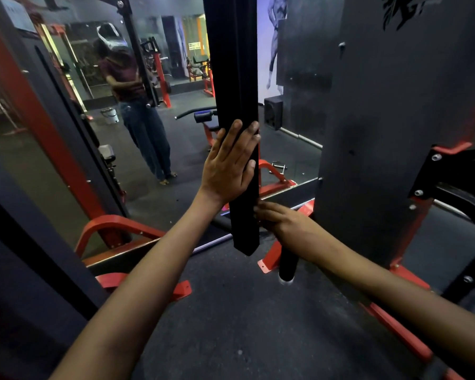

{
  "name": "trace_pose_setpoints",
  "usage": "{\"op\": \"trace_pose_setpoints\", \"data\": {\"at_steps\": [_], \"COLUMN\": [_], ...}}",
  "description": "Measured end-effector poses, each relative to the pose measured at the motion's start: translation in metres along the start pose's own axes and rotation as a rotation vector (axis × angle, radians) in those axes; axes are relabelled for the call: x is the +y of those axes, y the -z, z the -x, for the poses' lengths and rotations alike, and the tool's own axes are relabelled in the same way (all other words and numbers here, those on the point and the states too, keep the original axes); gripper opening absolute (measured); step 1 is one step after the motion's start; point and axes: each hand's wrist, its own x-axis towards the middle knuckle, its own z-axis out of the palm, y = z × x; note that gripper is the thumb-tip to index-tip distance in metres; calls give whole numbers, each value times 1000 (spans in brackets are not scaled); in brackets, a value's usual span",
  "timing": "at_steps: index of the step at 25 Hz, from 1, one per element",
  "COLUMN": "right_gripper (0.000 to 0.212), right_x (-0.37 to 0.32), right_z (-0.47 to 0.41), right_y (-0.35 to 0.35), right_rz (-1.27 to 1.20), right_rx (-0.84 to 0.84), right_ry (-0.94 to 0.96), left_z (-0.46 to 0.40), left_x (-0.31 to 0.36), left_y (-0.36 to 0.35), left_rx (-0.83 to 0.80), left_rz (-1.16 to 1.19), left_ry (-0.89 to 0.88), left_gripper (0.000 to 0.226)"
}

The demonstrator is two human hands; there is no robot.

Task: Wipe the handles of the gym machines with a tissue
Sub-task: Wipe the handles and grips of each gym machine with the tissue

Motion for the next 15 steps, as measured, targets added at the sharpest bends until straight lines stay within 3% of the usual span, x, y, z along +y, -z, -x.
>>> {"op": "trace_pose_setpoints", "data": {"at_steps": [2,5,7,8,13,15], "right_gripper": [34,27,29,29,25,22], "right_x": [-5,0,14,17,13,21], "right_z": [40,17,-23,-33,30,18], "right_y": [9,15,12,9,16,18], "right_rz": [-203,-465,-647,-715,-991,-992], "right_rx": [146,307,159,92,104,56], "right_ry": [-124,-576,-790,-827,-913,-916], "left_z": [0,1,3,4,7,8], "left_x": [2,6,9,10,17,17], "left_y": [-1,-4,-6,-7,-6,-6], "left_rx": [-9,-8,-18,-20,-35,-25], "left_rz": [5,35,56,63,104,96], "left_ry": [12,61,94,109,156,170], "left_gripper": [47,47,51,55,75,76]}}
